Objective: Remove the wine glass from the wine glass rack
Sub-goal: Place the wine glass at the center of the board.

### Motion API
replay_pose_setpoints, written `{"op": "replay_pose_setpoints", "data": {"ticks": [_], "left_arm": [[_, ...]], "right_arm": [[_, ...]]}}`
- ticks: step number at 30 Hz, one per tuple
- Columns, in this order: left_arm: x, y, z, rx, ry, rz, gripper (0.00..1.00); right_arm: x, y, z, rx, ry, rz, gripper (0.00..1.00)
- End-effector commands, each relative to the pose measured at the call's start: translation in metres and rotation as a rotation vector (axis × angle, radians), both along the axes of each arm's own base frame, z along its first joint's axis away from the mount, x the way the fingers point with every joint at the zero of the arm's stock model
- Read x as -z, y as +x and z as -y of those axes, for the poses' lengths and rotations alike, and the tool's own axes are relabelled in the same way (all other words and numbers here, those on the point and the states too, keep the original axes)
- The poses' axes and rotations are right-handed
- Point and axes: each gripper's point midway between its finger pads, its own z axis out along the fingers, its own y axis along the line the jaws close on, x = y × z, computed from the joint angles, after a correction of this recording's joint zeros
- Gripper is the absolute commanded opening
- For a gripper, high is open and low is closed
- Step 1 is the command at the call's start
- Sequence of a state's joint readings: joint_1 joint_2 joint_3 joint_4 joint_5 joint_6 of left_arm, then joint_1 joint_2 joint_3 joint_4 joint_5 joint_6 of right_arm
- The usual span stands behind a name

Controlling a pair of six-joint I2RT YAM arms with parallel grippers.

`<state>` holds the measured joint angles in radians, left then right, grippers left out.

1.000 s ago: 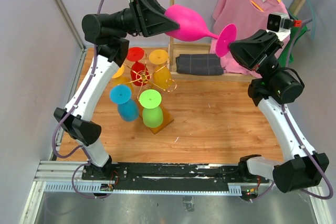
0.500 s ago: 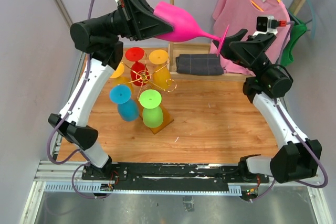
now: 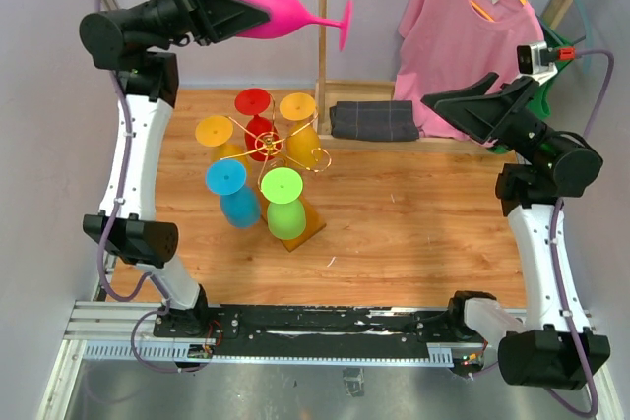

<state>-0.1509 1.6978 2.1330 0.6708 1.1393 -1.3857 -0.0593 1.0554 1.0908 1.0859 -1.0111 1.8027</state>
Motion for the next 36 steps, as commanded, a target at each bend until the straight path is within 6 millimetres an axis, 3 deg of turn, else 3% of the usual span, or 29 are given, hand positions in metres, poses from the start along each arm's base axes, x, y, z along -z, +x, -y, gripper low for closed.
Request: {"op": "replay_pose_setpoints", "data": {"ticks": [1, 5, 13, 15, 18, 22, 31, 36], "left_arm": [[0.008, 0.016, -0.037, -0.135, 0.096, 0.046, 0.0], [0.019, 0.038, -0.08, -0.273, 0.159, 0.042, 0.0], [0.058, 0.069, -0.162, -0.437, 0.257, -0.04, 0.0], [0.069, 0.074, -0.173, -0.442, 0.277, -0.06, 0.0], [0.078, 0.072, -0.174, -0.429, 0.295, -0.069, 0.0], [0.07, 0.057, -0.165, -0.438, 0.305, -0.01, 0.0], [0.018, -0.002, -0.142, -0.502, 0.337, 0.257, 0.0], [-0.017, -0.043, -0.126, -0.603, 0.318, 0.497, 0.0]], "right_arm": [[0.021, -0.001, -0.004, 0.046, -0.188, -0.011, 0.79], [0.027, 0.001, -0.005, 0.051, -0.209, -0.043, 0.79], [0.032, -0.001, -0.005, 0.044, -0.227, -0.056, 0.79], [0.033, -0.003, -0.006, 0.04, -0.23, -0.058, 0.79], [0.033, -0.008, -0.006, 0.033, -0.233, -0.056, 0.79], [0.033, -0.013, -0.007, 0.029, -0.236, -0.056, 0.8], [0.03, -0.027, -0.008, 0.034, -0.24, -0.052, 0.79], [0.029, -0.037, -0.008, 0.042, -0.25, -0.058, 0.79]]}}
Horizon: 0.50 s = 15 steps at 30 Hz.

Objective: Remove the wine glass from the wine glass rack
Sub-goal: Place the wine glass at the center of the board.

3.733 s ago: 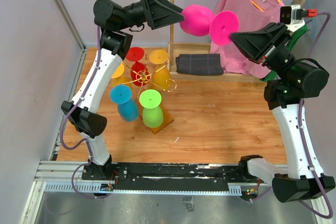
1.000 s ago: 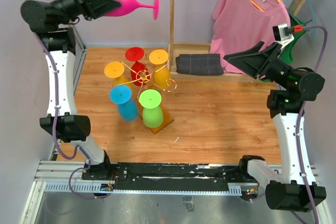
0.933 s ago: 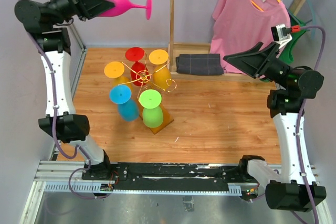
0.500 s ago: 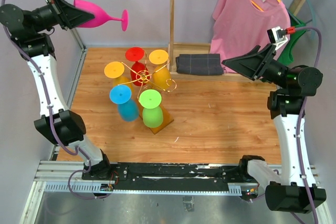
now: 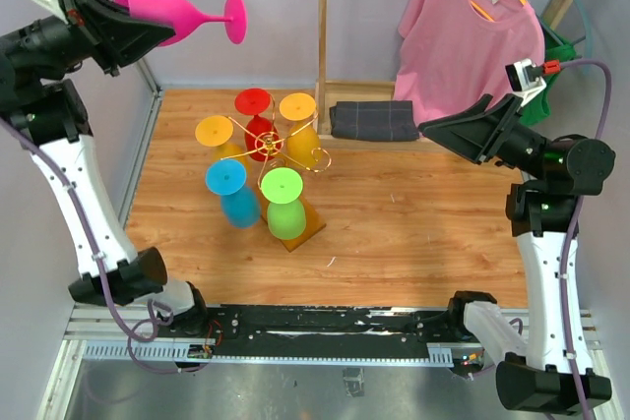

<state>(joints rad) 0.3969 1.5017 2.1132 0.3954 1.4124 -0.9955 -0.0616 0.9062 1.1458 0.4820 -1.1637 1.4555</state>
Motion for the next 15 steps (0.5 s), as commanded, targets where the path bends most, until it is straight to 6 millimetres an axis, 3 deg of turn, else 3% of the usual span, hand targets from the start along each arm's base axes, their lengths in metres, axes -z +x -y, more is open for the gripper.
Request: {"op": "replay_pose_setpoints", "data": {"ticks": [1, 4, 7, 10, 15], "left_arm": [[-0.04, -0.046, 0.017, -0.083, 0.044, 0.3, 0.0], [-0.055, -0.05, 0.012, -0.191, 0.015, 0.394, 0.0], [-0.07, -0.039, -0.009, -0.396, -0.022, 0.479, 0.0], [-0.075, -0.016, -0.037, -0.562, -0.097, 0.441, 0.0], [-0.044, 0.042, -0.09, -0.791, -0.086, 0.245, 0.0]], "right_arm": [[-0.007, -0.018, 0.0, 0.007, -0.034, 0.051, 0.79], [-0.006, -0.021, 0.0, 0.015, -0.04, 0.047, 0.78], [-0.004, -0.022, 0.0, 0.022, -0.039, 0.035, 0.78], [-0.002, -0.02, 0.001, 0.028, -0.034, 0.022, 0.78], [0.004, -0.021, 0.001, 0.046, -0.036, 0.014, 0.78]]}}
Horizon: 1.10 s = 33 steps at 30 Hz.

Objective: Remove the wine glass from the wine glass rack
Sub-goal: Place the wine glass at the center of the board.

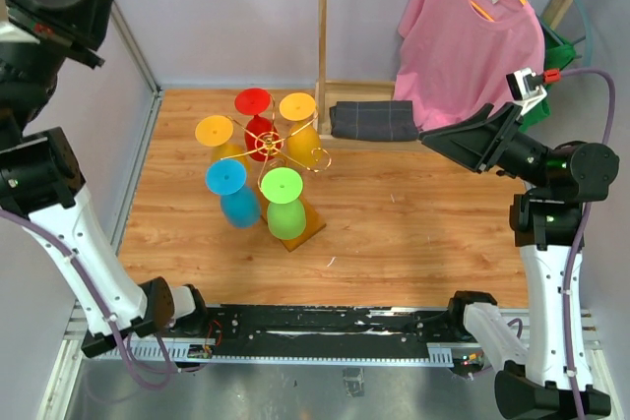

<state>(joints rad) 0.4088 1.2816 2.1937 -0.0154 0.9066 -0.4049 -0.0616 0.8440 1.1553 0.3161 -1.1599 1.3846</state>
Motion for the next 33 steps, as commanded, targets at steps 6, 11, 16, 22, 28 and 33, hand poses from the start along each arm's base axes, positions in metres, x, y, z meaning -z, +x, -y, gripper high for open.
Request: {"op": "replay_pose_setpoints", "data": {"ticks": [6, 11, 16, 22, 28, 33], "left_arm": [[0.107, 0.125, -0.113, -0.426, -0.161, -0.4, 0.0], [0.154, 0.13, -0.125, -0.502, -0.14, -0.525, 0.0], [0.2, 0.122, -0.123, -0.504, -0.125, -0.676, 0.0], [0.278, 0.104, -0.116, -0.498, -0.131, -0.882, 0.0], [0.343, 0.087, -0.114, -0.509, -0.144, -1.043, 0.0], [0.396, 0.082, -0.114, -0.507, -0.145, -1.19, 0.0]], "right_arm": [[0.008, -0.005, 0.002, 0.039, -0.021, 0.024, 0.78], [0.011, -0.004, 0.002, 0.044, -0.035, 0.016, 0.78], [0.018, -0.002, 0.003, 0.048, -0.039, 0.0, 0.78], [0.03, 0.0, 0.003, 0.058, -0.056, -0.02, 0.78], [0.041, -0.003, 0.004, 0.067, -0.064, -0.034, 0.79], [0.046, -0.002, 0.004, 0.071, -0.067, -0.037, 0.79]]}}
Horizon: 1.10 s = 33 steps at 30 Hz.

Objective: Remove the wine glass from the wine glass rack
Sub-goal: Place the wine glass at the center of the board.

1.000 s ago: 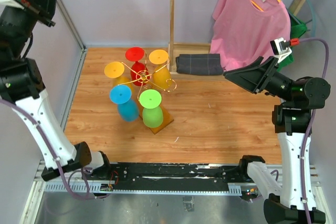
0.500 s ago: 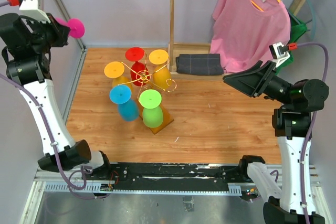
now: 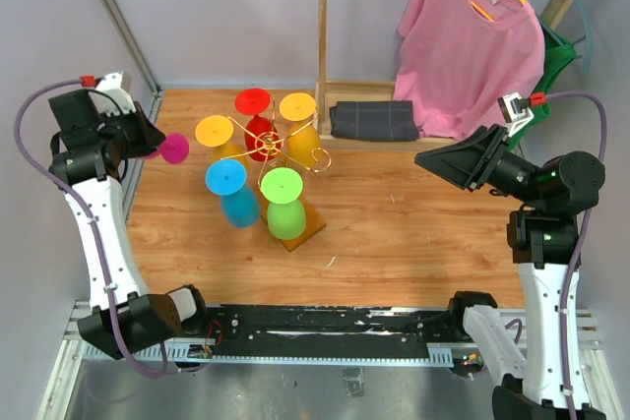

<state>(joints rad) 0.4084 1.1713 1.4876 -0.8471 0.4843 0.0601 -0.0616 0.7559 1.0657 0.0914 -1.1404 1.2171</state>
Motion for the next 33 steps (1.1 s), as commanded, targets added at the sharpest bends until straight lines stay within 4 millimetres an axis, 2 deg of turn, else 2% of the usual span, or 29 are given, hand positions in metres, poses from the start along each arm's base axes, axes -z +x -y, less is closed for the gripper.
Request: {"op": "replay_pose_setpoints", "data": {"ticks": [1, 5, 12, 19, 26, 33], "left_arm": [[0.039, -0.009, -0.002, -0.004, 0.004, -0.1, 0.0], [0.074, -0.01, -0.01, -0.022, 0.016, -0.176, 0.0], [0.112, -0.001, -0.033, -0.07, 0.102, -0.214, 0.0], [0.132, 0.021, -0.046, -0.073, 0.13, -0.202, 0.0], [0.167, 0.042, -0.06, -0.073, 0.128, -0.275, 0.0], [0.182, 0.05, -0.067, -0.072, 0.144, -0.302, 0.0]], "right_arm": [[0.001, -0.001, 0.002, 0.021, -0.017, 0.041, 0.79], [0.003, 0.0, 0.002, 0.021, -0.023, 0.04, 0.79], [0.005, 0.006, 0.003, 0.025, -0.03, 0.036, 0.79], [0.004, 0.008, 0.003, 0.024, -0.039, 0.032, 0.79], [-0.002, 0.014, 0.004, 0.029, -0.047, 0.029, 0.79], [-0.002, 0.024, 0.005, 0.042, -0.048, 0.013, 0.78]]}}
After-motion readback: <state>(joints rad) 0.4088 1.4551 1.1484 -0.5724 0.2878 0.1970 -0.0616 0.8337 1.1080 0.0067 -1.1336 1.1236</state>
